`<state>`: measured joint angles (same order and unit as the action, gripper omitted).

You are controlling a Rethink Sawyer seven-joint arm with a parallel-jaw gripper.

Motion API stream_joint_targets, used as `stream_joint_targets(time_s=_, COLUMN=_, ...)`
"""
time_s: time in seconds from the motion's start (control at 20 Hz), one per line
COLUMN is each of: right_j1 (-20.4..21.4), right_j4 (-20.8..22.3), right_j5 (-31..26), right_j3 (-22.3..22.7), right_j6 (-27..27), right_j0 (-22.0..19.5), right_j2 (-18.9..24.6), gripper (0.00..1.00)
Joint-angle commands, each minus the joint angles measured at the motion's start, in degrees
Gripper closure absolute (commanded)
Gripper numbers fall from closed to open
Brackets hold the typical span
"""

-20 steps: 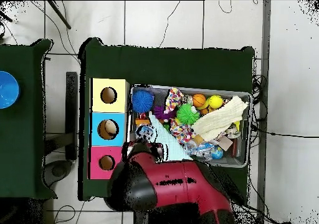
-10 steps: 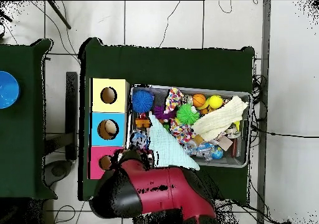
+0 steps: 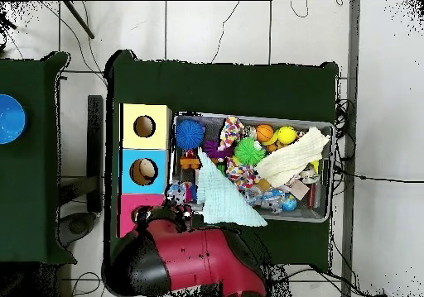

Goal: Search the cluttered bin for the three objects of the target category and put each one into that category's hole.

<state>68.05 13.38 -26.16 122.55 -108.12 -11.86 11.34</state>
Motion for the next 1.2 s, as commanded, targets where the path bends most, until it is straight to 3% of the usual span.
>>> stream_joint_targets(time_s=0.05, right_j1=-4.0, right_j4=-2.8, right_j5=-2.8, right_j3=-3.8, right_j6=-16.6, right_j0=4.2, right_j2=-5.2, gripper=1.0)
stream_joint_targets(time_s=1.2, right_j1=-8.2, right_j4=-9.3, right_j5=-7.6, right_j3=-12.1, right_j6=-16.7, right_j0=15.6, right_j2=-14.2, gripper=1.0)
